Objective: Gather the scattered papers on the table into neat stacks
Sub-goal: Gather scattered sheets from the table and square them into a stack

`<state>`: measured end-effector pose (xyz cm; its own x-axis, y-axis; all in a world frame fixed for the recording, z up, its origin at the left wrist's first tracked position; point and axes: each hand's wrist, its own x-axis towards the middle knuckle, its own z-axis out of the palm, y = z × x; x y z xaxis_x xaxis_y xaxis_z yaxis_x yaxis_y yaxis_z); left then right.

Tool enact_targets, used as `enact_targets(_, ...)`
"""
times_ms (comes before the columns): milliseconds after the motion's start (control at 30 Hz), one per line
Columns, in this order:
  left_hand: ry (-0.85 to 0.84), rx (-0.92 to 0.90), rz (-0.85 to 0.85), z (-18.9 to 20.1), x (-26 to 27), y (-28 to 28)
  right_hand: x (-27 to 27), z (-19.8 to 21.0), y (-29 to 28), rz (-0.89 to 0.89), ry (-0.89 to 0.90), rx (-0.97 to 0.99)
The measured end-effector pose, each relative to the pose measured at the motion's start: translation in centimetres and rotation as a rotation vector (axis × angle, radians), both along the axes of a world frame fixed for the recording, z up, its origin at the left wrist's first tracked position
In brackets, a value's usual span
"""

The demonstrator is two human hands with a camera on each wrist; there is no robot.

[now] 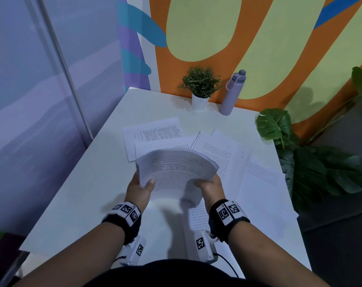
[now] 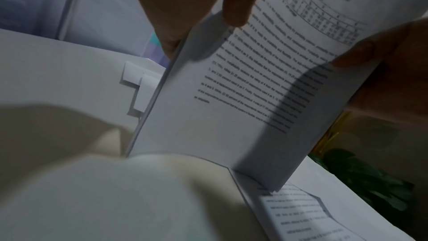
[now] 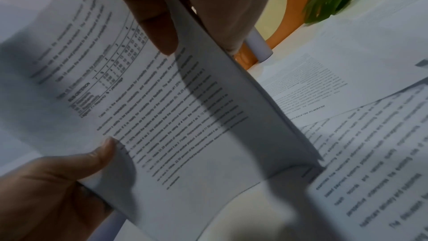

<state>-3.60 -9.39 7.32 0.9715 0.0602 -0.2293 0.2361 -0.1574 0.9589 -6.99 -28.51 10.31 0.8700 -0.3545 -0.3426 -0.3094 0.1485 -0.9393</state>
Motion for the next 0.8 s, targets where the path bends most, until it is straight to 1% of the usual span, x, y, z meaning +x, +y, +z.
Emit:
enact_targets(100, -0.023, -0.005, 0.027, 1.2, 0.2, -0.2, 0.1, 0.5, -0.2, 0.027, -0.036, -0.043)
enact_targets(233, -0.074, -0.066, 0.077, 2.8, 1.4, 0.0, -0.6, 0.9, -0.4, 0.184, -0.116, -0.098)
enact_targets(300, -0.07, -0.075, 0.092, 3.2, 2.0, 0.1, -0.8, 0.5, -0.5, 0.238, -0.121, -0.159)
enact_targets(367, -0.052, -0.068, 0.07, 3.2, 2.3, 0.3, -0.8, 0.3, -0.6, 0.239, -0.11, -0.221)
enact_targets(433, -0.03, -0.06, 0.016, 3.1, 2.1, 0.5, -0.5, 0.2, -1.1, 0.18, -0.09, -0.222)
enact_targets(533, -0.001, -0.026, -0.075, 2.5, 1.1, 0.5, -0.3, 0.7, -1.7, 0.124, -0.061, -0.136)
enact_targets(633, -0.01, -0.022, -0.096, 2.2, 0.3, 0.4, 0.0, 1.2, -2.3, 0.103, -0.06, 0.046)
enact_targets(733, -0.001, -0.096, -0.095, 2.5, 0.2, 0.6, 0.1, 2.0, -2.9, 0.078, -0.113, 0.171)
enact_targets(800, 0.006, -0.18, -0.095, 2.8, 0.4, 0.8, 0.3, 2.3, -3.3, 0.075, -0.121, 0.251)
